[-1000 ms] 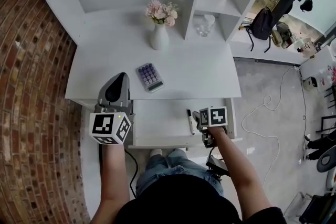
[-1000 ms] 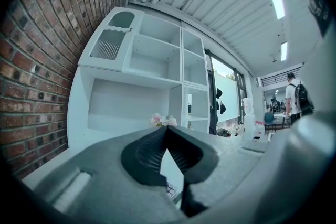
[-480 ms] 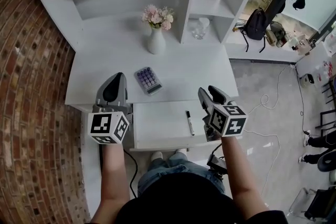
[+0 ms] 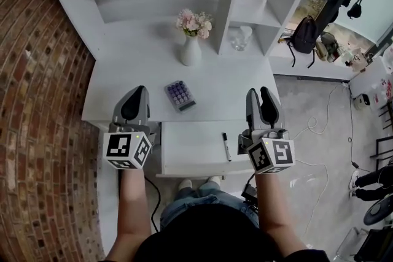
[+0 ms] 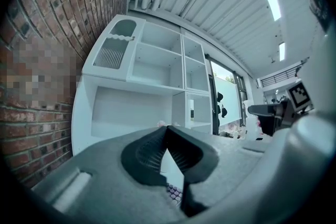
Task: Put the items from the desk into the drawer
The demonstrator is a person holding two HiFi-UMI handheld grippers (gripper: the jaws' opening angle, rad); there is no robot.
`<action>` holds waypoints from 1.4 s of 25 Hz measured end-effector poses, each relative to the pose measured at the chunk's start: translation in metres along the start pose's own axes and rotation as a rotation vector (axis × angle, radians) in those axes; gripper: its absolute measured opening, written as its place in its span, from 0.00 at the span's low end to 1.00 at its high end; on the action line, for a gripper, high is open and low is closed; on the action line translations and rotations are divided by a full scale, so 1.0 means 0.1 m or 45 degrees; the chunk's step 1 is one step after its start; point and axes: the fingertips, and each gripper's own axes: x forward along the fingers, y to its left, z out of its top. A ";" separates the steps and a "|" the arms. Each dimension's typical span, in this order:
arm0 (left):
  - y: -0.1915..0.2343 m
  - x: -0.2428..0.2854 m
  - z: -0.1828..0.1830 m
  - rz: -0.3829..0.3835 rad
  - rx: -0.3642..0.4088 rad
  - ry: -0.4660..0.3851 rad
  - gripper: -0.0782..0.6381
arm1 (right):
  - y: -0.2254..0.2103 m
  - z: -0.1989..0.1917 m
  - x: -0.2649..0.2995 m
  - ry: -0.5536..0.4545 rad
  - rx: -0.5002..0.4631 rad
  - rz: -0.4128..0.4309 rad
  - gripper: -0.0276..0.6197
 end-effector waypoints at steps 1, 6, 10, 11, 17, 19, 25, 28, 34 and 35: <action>0.02 -0.02 0.00 0.003 0.002 0.000 0.11 | 0.04 0.01 0.02 -0.015 0.006 0.006 0.24; 0.14 -0.10 0.01 0.019 0.014 0.003 0.11 | 0.25 -0.16 0.16 0.039 0.040 0.055 0.25; 0.25 -0.15 -0.02 0.022 0.025 0.015 0.11 | 0.46 -0.50 0.30 0.151 0.063 0.089 0.26; 0.29 -0.16 -0.03 0.025 0.027 0.018 0.11 | 0.52 -0.60 0.34 0.183 0.063 0.099 0.26; 0.57 -0.25 -0.07 0.064 0.040 0.026 0.11 | 0.90 -1.11 0.53 0.329 0.043 0.166 0.27; 0.66 -0.30 -0.10 0.080 0.044 0.029 0.11 | 0.98 -1.28 0.57 0.378 0.042 0.175 0.27; 0.85 -0.44 -0.24 0.111 0.033 0.056 0.11 | 1.04 -1.98 0.62 0.626 0.126 0.144 0.27; 0.89 -0.48 -0.32 0.117 0.026 0.076 0.11 | 1.02 -2.38 0.61 0.781 0.217 0.107 0.27; 0.96 -0.58 -0.45 0.140 0.013 0.112 0.11 | 1.02 -2.97 0.54 0.984 0.654 0.027 0.29; 0.97 -0.59 -0.46 0.145 0.013 0.116 0.11 | 1.02 -3.04 0.53 1.002 0.716 0.010 0.29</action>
